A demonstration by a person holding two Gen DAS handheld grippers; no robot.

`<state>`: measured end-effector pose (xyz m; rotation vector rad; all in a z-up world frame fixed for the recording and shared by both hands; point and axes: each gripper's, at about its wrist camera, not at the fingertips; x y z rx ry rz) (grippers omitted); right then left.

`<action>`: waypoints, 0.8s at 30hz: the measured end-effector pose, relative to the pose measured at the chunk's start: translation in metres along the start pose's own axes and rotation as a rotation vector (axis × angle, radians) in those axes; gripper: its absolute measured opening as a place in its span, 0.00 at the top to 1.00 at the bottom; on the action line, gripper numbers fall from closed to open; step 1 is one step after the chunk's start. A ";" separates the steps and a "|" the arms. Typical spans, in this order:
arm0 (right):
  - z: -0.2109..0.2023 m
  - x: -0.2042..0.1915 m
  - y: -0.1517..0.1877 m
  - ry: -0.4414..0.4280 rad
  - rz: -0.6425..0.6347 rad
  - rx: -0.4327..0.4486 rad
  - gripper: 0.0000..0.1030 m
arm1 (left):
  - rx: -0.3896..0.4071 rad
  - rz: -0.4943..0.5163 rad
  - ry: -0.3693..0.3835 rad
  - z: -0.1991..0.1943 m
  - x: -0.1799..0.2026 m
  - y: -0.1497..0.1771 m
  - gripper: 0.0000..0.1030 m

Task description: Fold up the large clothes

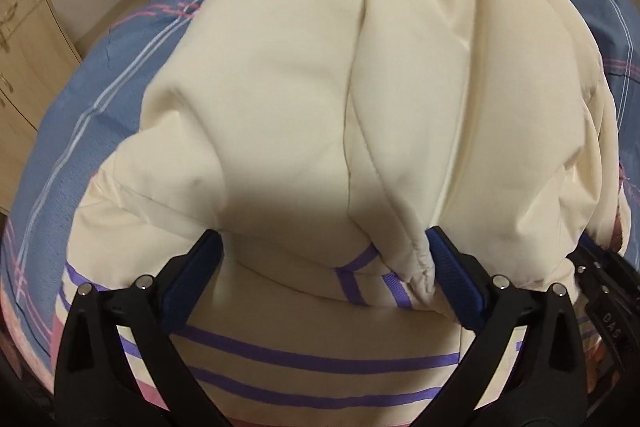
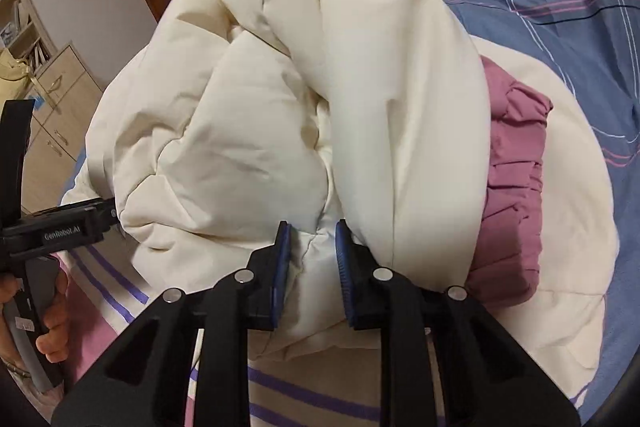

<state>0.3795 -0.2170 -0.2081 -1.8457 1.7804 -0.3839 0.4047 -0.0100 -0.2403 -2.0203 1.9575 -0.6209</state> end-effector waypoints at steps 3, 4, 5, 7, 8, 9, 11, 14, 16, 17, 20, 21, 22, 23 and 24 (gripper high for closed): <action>-0.040 -0.012 -0.006 -0.046 -0.034 0.095 0.79 | 0.123 0.079 -0.022 -0.038 0.012 0.003 0.17; -0.054 -0.012 -0.009 -0.053 -0.035 0.142 0.79 | 0.190 0.115 -0.051 -0.054 0.019 0.005 0.18; -0.066 -0.008 -0.011 -0.044 -0.028 0.177 0.79 | 0.247 0.141 -0.069 -0.067 0.024 0.007 0.21; -0.082 -0.003 -0.022 -0.008 0.005 0.245 0.79 | 0.292 0.163 -0.054 -0.081 0.032 0.005 0.30; -0.082 0.002 -0.026 0.004 0.015 0.252 0.79 | 0.281 0.163 -0.032 -0.082 0.034 0.003 0.41; -0.078 0.005 -0.031 0.028 0.026 0.244 0.79 | 0.255 0.163 -0.013 -0.079 0.035 0.002 0.52; -0.063 0.013 -0.035 0.070 0.051 0.204 0.79 | 0.182 0.159 0.016 -0.061 0.038 0.001 0.65; -0.029 0.026 -0.035 0.116 0.087 0.118 0.79 | 0.132 0.170 -0.007 -0.026 0.040 0.013 0.66; -0.009 0.034 -0.031 0.157 0.090 0.086 0.81 | 0.121 0.167 0.002 -0.015 0.038 0.015 0.65; 0.000 0.040 -0.028 0.164 0.093 0.081 0.82 | 0.120 0.163 0.007 -0.013 0.037 0.015 0.64; 0.016 0.049 -0.025 0.177 0.118 0.081 0.84 | 0.100 0.156 0.015 -0.011 0.039 0.010 0.62; 0.019 0.053 -0.026 0.192 0.131 0.087 0.85 | 0.093 0.158 0.017 -0.009 0.041 0.009 0.61; 0.021 0.057 -0.027 0.188 0.158 0.085 0.85 | 0.088 0.164 0.013 -0.006 0.043 0.008 0.61; 0.021 0.058 -0.027 0.178 0.176 0.078 0.85 | 0.088 0.170 0.004 -0.005 0.044 0.008 0.61; 0.016 0.056 -0.028 0.167 0.188 0.077 0.85 | 0.090 0.175 -0.002 -0.004 0.045 0.009 0.61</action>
Point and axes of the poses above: each gripper's, at about its wrist camera, not at the fingertips, and z roughly the way its jaws point, x to its right, y to its underside, and after that the axes turned 3 degrees about y, right-handed
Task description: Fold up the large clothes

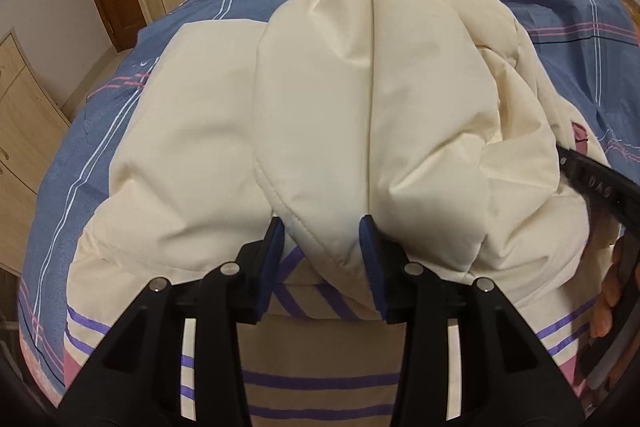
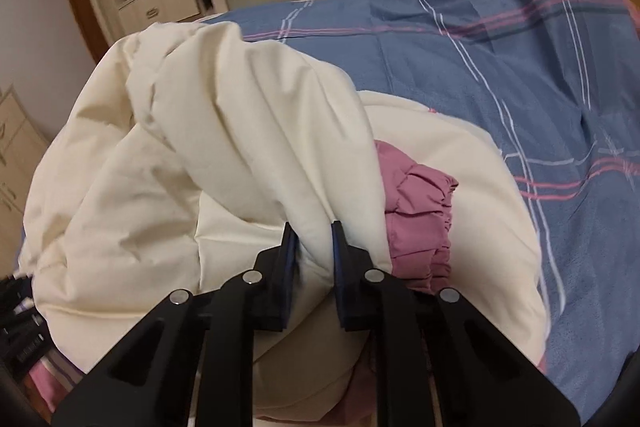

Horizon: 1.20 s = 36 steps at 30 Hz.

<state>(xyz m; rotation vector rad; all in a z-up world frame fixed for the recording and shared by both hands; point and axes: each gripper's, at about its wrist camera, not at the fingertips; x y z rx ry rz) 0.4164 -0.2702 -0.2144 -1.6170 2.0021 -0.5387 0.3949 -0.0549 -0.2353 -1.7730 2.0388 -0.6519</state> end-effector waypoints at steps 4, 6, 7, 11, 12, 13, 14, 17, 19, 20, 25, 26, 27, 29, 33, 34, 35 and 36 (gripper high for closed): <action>-0.046 -0.003 -0.002 -0.163 0.068 0.064 0.46 | 0.018 -0.003 0.001 0.001 -0.003 0.004 0.60; -0.065 -0.012 -0.010 -0.277 0.081 0.100 0.25 | 0.019 -0.006 -0.006 0.000 -0.003 0.004 0.59; -0.071 -0.022 -0.015 -0.317 0.063 0.106 0.25 | 0.022 -0.006 -0.008 -0.001 -0.002 0.005 0.59; -0.061 -0.074 -0.033 -0.226 -0.075 0.058 0.25 | 0.028 -0.024 0.012 -0.005 -0.005 0.011 0.54; -0.048 -0.084 -0.037 -0.166 -0.096 0.021 0.26 | 0.027 -0.034 0.024 -0.006 -0.007 0.012 0.53; -0.032 -0.090 -0.038 -0.138 -0.096 -0.020 0.28 | 0.025 -0.043 0.035 -0.007 -0.009 0.015 0.52; -0.019 -0.093 -0.038 -0.124 -0.093 -0.051 0.40 | 0.023 -0.051 0.045 -0.007 -0.011 0.016 0.51; -0.008 -0.093 -0.030 -0.118 -0.100 -0.072 0.95 | 0.024 -0.048 0.047 -0.007 -0.014 0.018 0.46; -0.027 -0.087 -0.023 -0.167 -0.090 -0.014 0.96 | 0.025 -0.050 0.046 -0.007 -0.015 0.019 0.44; -0.040 -0.082 -0.021 -0.199 -0.077 0.023 0.96 | 0.027 -0.054 0.043 -0.007 -0.016 0.019 0.42; -0.118 -0.047 0.002 -0.473 -0.020 0.260 0.96 | 0.026 -0.083 0.083 -0.007 -0.019 0.016 0.28; -0.121 -0.041 0.009 -0.493 -0.029 0.273 0.96 | 0.023 -0.086 0.086 -0.007 -0.019 0.018 0.27; -0.117 -0.038 0.016 -0.479 -0.044 0.260 0.96 | 0.015 -0.085 0.081 -0.006 -0.019 0.018 0.27; -0.099 -0.033 0.025 -0.353 -0.071 0.200 0.96 | 0.009 -0.082 0.069 -0.005 -0.020 0.020 0.27; -0.092 0.007 0.028 -0.307 0.067 0.183 0.58 | 0.020 -0.108 0.079 -0.019 -0.026 0.023 0.27; -0.103 0.014 0.029 -0.287 0.106 0.228 0.42 | 0.028 -0.113 0.082 -0.023 -0.029 0.024 0.27; -0.112 0.017 0.029 -0.279 0.119 0.268 0.41 | 0.039 -0.119 0.081 -0.026 -0.031 0.024 0.27; -0.123 0.016 0.029 -0.268 0.121 0.310 0.41 | 0.047 -0.122 0.070 -0.029 -0.032 0.023 0.28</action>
Point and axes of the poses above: each gripper's, at about its wrist camera, not at the fingertips, and z roughly the way its jaws point, x to its right, y to its underside, and after that the axes turned 3 degrees about y, right-handed
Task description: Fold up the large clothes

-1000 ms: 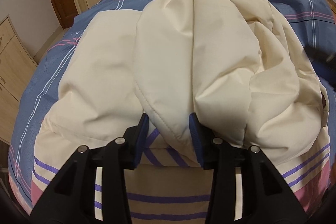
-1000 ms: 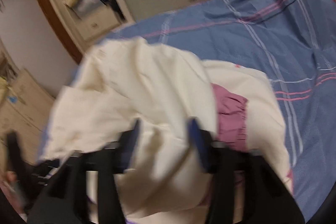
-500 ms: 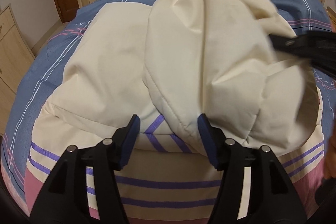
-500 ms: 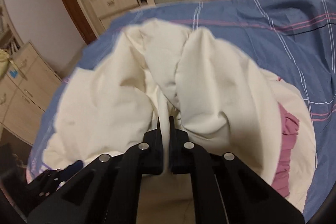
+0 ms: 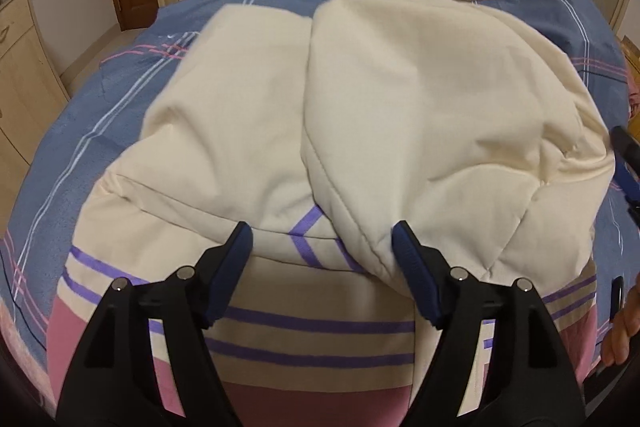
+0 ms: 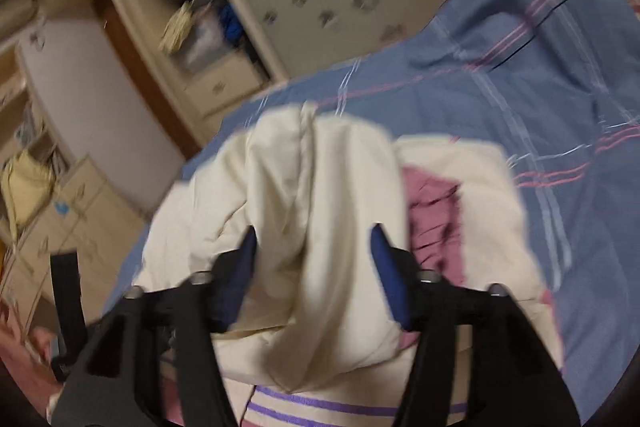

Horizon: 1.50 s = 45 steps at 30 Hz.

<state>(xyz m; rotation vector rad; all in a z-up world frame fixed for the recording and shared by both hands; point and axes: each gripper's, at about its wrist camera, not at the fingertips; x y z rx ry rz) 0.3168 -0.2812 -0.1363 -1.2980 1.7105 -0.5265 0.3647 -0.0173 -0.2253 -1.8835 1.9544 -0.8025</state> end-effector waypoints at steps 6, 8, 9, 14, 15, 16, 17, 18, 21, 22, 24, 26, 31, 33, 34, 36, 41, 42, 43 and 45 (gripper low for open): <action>0.006 -0.066 -0.009 -0.232 -0.144 -0.069 0.78 | -0.005 0.028 -0.014 0.003 0.013 0.005 0.29; 0.026 -0.086 -0.003 -0.160 -0.223 -0.126 0.81 | 0.002 0.047 -0.026 0.001 0.018 0.007 0.29; 0.033 -0.088 0.000 -0.107 -0.246 -0.130 0.81 | 0.007 0.054 -0.032 0.000 0.020 0.008 0.29; 0.074 -0.029 0.009 0.144 -0.148 -0.185 0.85 | 0.010 0.074 0.003 -0.002 0.024 0.009 0.24; 0.083 -0.017 0.013 0.159 -0.117 -0.207 0.85 | 0.001 0.080 0.008 0.001 0.026 0.009 0.22; 0.090 -0.010 0.018 0.172 -0.103 -0.223 0.85 | -0.015 0.089 0.012 0.007 0.029 0.009 0.22; 0.100 -0.004 0.024 0.193 -0.099 -0.237 0.85 | -0.035 0.103 0.008 0.013 0.033 0.010 0.21; 0.106 -0.003 0.027 0.208 -0.109 -0.243 0.85 | -0.040 0.114 -0.001 0.018 0.036 0.011 0.21; 0.107 -0.009 0.027 0.217 -0.138 -0.242 0.85 | -0.019 0.130 -0.013 0.013 0.037 0.013 0.21; 0.099 -0.013 0.023 0.195 -0.135 -0.223 0.85 | -0.010 0.125 -0.011 0.007 0.035 0.013 0.22; 0.078 -0.015 0.017 0.125 -0.103 -0.178 0.85 | 0.028 0.112 -0.006 -0.009 0.031 0.011 0.23; 0.057 -0.020 0.005 0.098 -0.075 -0.111 0.85 | 0.066 0.104 0.020 -0.022 0.030 0.007 0.29; 0.058 -0.028 -0.023 0.092 -0.066 -0.089 0.85 | 0.034 0.124 0.155 -0.026 0.052 0.005 0.50; 0.078 -0.029 -0.025 0.131 -0.099 -0.144 0.85 | 0.030 0.169 0.122 -0.018 0.068 0.011 0.53; 0.089 -0.024 -0.024 0.158 -0.103 -0.172 0.85 | 0.019 0.190 0.113 -0.012 0.075 0.014 0.53; 0.114 -0.008 -0.017 0.222 -0.074 -0.241 0.85 | -0.008 0.212 0.102 0.000 0.080 0.018 0.53; 0.137 0.006 0.006 0.259 -0.092 -0.276 0.85 | -0.033 0.233 0.087 0.016 0.084 0.023 0.52; 0.140 0.004 0.008 0.270 -0.115 -0.273 0.85 | -0.041 0.230 0.091 0.019 0.083 0.022 0.51; 0.141 0.003 0.009 0.273 -0.128 -0.272 0.84 | -0.046 0.224 0.096 0.020 0.082 0.020 0.51; 0.133 0.004 0.005 0.242 -0.114 -0.251 0.84 | -0.051 0.207 0.115 0.016 0.078 0.017 0.51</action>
Point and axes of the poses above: each gripper's, at about its wrist camera, not at the fingertips, and z roughly the way its jaws point, x to its right, y to its underside, and after that the axes turned 3 degrees about y, right-handed
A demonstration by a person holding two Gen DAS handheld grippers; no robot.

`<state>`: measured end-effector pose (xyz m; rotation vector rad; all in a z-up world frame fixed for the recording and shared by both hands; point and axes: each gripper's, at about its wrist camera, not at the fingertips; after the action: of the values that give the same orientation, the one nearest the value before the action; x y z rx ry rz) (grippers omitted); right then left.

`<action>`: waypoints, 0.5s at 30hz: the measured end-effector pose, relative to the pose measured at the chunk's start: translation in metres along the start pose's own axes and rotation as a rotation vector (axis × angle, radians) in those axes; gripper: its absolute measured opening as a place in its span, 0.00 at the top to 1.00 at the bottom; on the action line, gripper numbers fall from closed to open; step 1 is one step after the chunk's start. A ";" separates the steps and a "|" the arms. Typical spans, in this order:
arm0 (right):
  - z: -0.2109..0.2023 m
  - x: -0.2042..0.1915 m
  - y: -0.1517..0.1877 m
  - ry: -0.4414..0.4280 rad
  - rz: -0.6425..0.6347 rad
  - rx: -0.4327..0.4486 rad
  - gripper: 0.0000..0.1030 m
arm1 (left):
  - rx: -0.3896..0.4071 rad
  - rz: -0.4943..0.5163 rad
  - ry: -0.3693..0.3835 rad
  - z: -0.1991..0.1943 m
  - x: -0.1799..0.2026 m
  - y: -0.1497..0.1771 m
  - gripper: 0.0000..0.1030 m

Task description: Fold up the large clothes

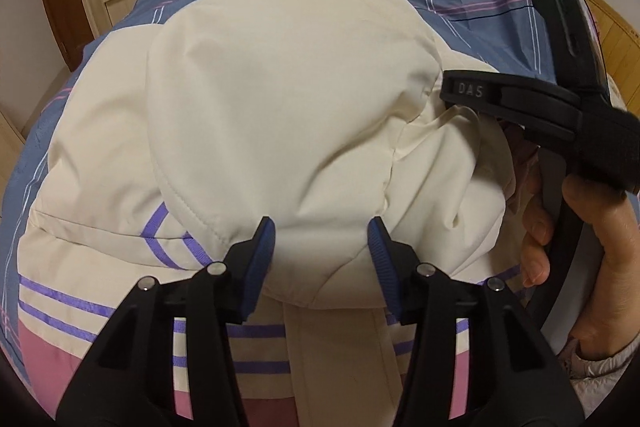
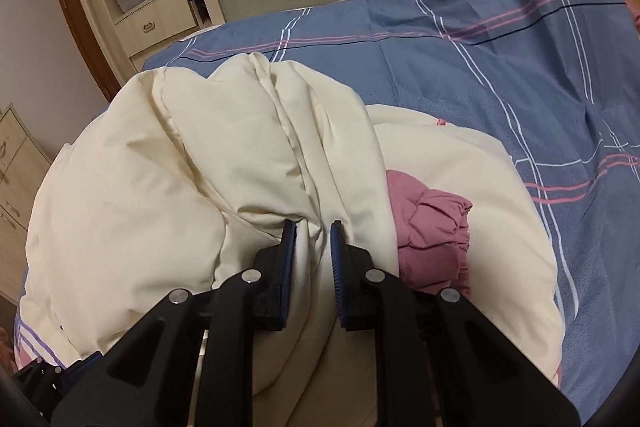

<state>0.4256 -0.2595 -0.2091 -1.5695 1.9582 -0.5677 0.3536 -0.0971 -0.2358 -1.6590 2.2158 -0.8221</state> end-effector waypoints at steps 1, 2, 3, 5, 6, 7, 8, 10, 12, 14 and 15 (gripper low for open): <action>-0.012 0.002 0.001 -0.039 0.014 0.028 0.84 | 0.009 -0.015 0.013 -0.007 -0.004 -0.001 0.51; -0.024 0.005 0.002 -0.068 0.025 0.050 0.84 | 0.019 -0.025 0.019 -0.013 -0.006 -0.001 0.51; -0.038 0.007 0.006 -0.093 0.034 0.070 0.84 | 0.032 -0.032 0.018 -0.020 -0.010 -0.001 0.51; -0.063 0.009 0.011 -0.128 0.046 0.092 0.84 | 0.070 -0.033 -0.007 -0.033 -0.014 -0.003 0.49; -0.074 0.009 0.015 -0.148 0.045 0.094 0.84 | 0.081 -0.036 -0.010 -0.038 -0.015 -0.003 0.47; -0.084 0.008 0.021 -0.162 0.034 0.089 0.84 | 0.086 -0.040 -0.006 -0.040 -0.016 -0.003 0.46; -0.088 0.007 0.026 -0.170 0.024 0.079 0.84 | 0.086 -0.042 -0.002 -0.042 -0.016 -0.003 0.45; -0.086 0.002 0.036 -0.168 -0.012 0.033 0.84 | 0.071 -0.035 -0.008 -0.036 -0.014 -0.003 0.44; -0.072 -0.004 0.045 -0.115 -0.050 -0.019 0.84 | 0.043 -0.034 -0.021 -0.026 -0.011 -0.002 0.44; -0.048 -0.003 0.051 -0.086 -0.052 -0.074 0.84 | 0.019 -0.032 -0.031 -0.016 -0.011 0.000 0.44; -0.036 -0.002 0.054 -0.077 -0.051 -0.087 0.84 | 0.007 -0.027 -0.038 -0.010 -0.011 0.001 0.43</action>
<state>0.3623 -0.2461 -0.2158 -1.6735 1.9133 -0.4403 0.3513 -0.0843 -0.2297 -1.6912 2.1673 -0.7970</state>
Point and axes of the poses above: each gripper's, at about its wrist camera, not at the fingertips, and z roughly the way its jaws point, x to its right, y to its underside, and after that the axes turned 3 degrees about y, right-handed
